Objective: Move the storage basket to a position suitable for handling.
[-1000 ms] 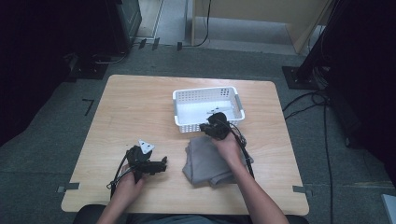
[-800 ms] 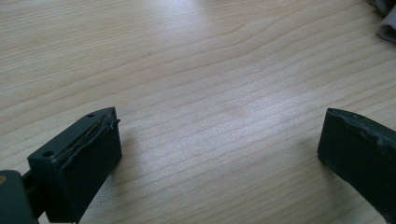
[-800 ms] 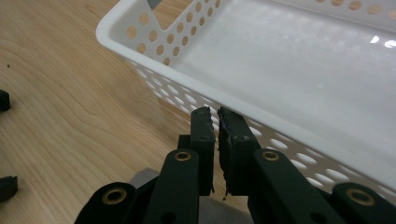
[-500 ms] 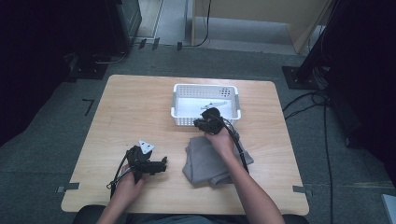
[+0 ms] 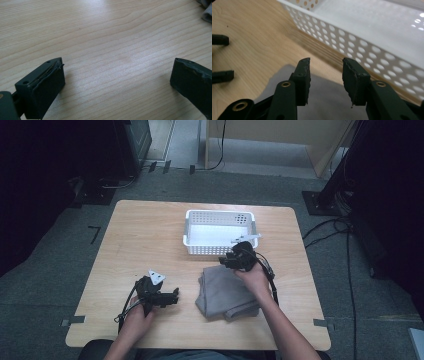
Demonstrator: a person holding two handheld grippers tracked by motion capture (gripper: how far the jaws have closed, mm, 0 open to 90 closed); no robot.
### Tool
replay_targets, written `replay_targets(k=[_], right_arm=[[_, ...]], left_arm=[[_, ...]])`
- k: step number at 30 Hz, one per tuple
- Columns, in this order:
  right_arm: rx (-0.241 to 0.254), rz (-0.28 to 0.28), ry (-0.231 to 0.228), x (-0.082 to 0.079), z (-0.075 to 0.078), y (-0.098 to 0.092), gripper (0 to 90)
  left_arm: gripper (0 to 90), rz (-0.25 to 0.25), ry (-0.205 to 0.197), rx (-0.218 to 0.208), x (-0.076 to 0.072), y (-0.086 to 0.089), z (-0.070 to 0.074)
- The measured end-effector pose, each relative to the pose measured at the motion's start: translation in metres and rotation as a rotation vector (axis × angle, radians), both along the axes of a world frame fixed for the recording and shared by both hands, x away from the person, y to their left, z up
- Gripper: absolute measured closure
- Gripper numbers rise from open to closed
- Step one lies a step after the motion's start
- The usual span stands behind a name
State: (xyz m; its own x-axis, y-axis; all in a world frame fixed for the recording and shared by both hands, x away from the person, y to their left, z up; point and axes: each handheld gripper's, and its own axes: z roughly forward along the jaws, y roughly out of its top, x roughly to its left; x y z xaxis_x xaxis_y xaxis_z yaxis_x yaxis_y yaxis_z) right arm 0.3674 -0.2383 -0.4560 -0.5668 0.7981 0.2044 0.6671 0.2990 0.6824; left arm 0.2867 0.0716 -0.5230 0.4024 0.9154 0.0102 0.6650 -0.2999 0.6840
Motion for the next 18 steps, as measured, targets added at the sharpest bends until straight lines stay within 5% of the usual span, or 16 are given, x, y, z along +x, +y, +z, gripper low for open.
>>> replay_targets(k=[6, 18], right_arm=[[0.005, -0.023, -0.038, -0.023, -0.002, -0.029, 54.7], [0.005, -0.089, -0.013, -0.060, -0.015, -0.070, 48.6]], left_arm=[[0.0, 0.000, 0.000, 0.000, 0.000, 0.000, 0.000], [0.0, 0.000, -0.001, 0.000, 0.000, 0.000, 0.000]])
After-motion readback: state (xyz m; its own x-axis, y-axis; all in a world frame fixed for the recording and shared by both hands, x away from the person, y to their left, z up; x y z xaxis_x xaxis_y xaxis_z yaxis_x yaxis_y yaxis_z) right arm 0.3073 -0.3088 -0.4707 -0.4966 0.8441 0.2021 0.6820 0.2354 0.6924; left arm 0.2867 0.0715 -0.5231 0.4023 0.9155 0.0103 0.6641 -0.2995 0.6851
